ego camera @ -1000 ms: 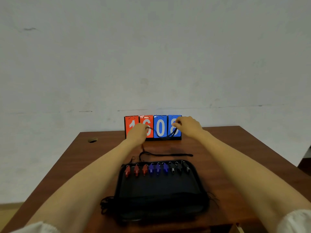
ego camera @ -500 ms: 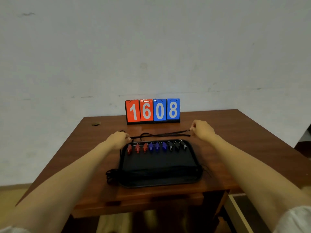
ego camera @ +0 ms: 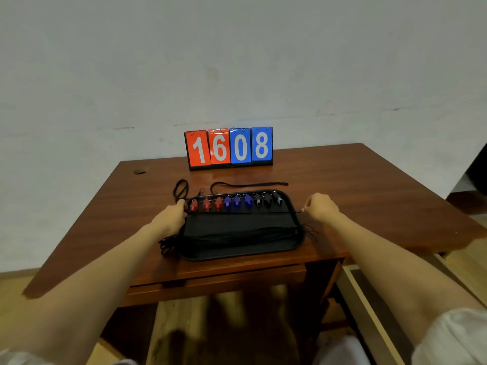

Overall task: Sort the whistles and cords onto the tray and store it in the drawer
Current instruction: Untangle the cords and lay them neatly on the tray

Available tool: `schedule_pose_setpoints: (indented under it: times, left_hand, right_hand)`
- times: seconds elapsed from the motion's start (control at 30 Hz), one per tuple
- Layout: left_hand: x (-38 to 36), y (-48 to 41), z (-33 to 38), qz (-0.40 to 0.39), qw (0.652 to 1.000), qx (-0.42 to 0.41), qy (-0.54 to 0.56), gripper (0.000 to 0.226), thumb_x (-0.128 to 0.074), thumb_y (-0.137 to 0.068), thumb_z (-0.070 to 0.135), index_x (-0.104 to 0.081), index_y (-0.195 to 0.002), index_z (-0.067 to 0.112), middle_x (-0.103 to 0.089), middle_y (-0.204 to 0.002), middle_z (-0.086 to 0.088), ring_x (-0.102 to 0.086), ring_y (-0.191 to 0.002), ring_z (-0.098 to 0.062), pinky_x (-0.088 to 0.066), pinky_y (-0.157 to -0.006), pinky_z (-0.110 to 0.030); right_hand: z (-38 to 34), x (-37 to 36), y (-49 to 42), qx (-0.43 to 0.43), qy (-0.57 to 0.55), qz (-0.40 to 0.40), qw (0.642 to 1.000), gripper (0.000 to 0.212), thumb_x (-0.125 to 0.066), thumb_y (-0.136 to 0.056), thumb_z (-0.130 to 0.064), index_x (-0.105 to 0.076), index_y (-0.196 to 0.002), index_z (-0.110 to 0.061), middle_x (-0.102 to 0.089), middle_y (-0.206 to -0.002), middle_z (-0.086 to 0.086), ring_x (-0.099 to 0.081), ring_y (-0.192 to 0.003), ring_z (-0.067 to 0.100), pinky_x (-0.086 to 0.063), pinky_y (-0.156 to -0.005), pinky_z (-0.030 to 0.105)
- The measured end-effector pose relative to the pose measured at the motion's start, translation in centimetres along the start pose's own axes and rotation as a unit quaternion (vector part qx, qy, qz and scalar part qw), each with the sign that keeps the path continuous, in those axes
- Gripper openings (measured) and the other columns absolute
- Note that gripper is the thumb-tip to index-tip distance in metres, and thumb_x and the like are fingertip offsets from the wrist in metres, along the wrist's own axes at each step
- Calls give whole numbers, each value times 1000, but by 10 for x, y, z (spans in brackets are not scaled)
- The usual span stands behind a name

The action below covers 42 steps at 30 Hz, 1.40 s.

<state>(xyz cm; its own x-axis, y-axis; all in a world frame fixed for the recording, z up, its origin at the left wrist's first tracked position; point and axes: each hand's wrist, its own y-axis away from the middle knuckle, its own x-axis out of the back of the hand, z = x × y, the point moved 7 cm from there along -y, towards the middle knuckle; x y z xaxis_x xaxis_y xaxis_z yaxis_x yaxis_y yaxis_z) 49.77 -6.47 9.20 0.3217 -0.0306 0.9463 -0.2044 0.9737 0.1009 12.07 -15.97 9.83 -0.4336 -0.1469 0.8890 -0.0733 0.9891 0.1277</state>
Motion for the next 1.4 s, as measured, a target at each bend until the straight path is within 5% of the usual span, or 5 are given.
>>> schedule_pose_setpoints:
  times: [0.57,0.73,0.97,1.17,1.4]
  left_hand:
    - [-15,15,-23,30,998,24,-49,18,-55,-92,22,-67,-106,17,-61,-117,-10,-58,-105,-29,-49,-88,-39]
    - [-19,18,-22,33,991,33,-125,22,-51,-94,33,-66,-109,30,-61,-120,0,-46,-121,-27,-30,-100,-44]
    - [-23,22,-17,34,992,33,-114,24,-52,-93,32,-62,-115,29,-56,-122,-1,-44,-121,-26,-27,-101,-44]
    - [-34,26,5,42,995,-22,-88,34,-54,-93,34,-52,-126,28,-52,-129,-1,-42,-126,-24,-25,-104,-44]
    - [-53,32,26,0,991,-69,-116,39,-53,-93,34,-48,-131,28,-47,-136,-1,-38,-129,-23,-22,-108,-42]
  right_hand:
    - [8,-27,10,-3,-22,-49,999,17,-68,-86,-18,-62,-72,-12,-65,-84,10,-63,-82,28,-53,-72,35]
    - [10,-29,13,6,-5,-47,999,17,-64,-90,-20,-61,-76,-11,-65,-82,12,-60,-74,28,-51,-67,35]
    - [10,-27,16,27,29,-36,999,9,-64,-89,-17,-62,-90,-8,-68,-100,16,-63,-85,30,-53,-74,39]
    - [-4,-31,17,99,39,-22,994,17,-67,-87,-19,-58,-100,-12,-39,-144,18,-37,-136,33,-42,-96,42]
    - [-21,-53,22,150,75,-69,983,15,-63,-90,-15,-60,-104,-10,-58,-113,10,-56,-95,27,-46,-80,34]
